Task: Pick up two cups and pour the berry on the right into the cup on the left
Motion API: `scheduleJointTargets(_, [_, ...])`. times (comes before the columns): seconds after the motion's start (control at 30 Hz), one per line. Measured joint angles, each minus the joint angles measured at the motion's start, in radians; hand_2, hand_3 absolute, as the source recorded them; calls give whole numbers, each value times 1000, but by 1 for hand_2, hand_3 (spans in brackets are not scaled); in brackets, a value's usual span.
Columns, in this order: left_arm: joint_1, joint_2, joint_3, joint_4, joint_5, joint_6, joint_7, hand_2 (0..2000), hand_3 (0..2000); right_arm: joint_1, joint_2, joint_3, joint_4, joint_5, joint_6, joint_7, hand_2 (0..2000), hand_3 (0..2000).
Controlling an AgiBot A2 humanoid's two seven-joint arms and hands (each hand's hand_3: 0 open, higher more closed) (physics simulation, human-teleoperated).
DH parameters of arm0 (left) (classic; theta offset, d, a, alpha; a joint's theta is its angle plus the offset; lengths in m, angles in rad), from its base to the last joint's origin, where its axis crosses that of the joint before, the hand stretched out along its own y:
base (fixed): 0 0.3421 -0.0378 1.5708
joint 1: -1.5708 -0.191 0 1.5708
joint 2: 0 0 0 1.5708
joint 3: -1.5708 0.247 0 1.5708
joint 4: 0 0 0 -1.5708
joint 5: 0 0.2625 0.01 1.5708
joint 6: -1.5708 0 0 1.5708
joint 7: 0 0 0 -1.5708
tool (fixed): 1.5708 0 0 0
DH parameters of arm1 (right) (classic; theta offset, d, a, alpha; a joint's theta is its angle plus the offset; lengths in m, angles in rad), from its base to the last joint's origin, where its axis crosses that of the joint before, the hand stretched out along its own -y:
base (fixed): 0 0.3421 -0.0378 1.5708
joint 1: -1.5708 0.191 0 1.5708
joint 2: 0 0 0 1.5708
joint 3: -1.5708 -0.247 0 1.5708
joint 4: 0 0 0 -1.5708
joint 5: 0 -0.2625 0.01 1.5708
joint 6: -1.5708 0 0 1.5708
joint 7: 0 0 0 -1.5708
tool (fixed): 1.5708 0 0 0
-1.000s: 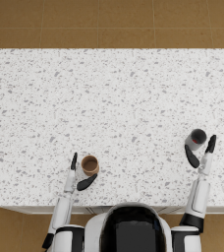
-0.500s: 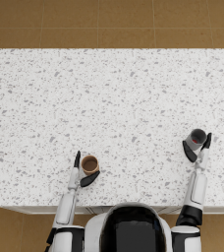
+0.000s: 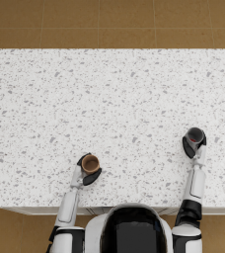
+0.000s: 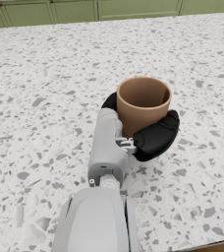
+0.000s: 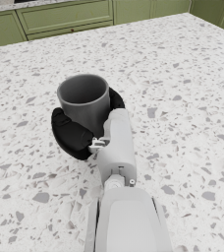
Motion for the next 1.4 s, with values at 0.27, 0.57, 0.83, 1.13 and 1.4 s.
scheduleJointTargets(0.27, [39,35,41,-114,0,-7,2,2000,1280,-95,-23,92,393,0,57,1,2000,1280])
scheduleJointTargets(0.57, [191,144,141,-103,188,-11,3,2000,1280,-98,-43,273,669,157,91,2,2000,1280])
scheduleJointTargets(0.83, [255,194,184,-62,433,-15,2,2000,1280,-36,-73,313,738,411,97,3,2000,1280])
scheduleJointTargets(1.13, [299,229,203,-15,488,-18,3,2000,1280,13,-101,338,803,699,102,5,2000,1280])
scheduleJointTargets(1.4, [354,265,209,31,490,-19,3,2000,1280,28,-117,372,859,955,105,7,2000,1280])
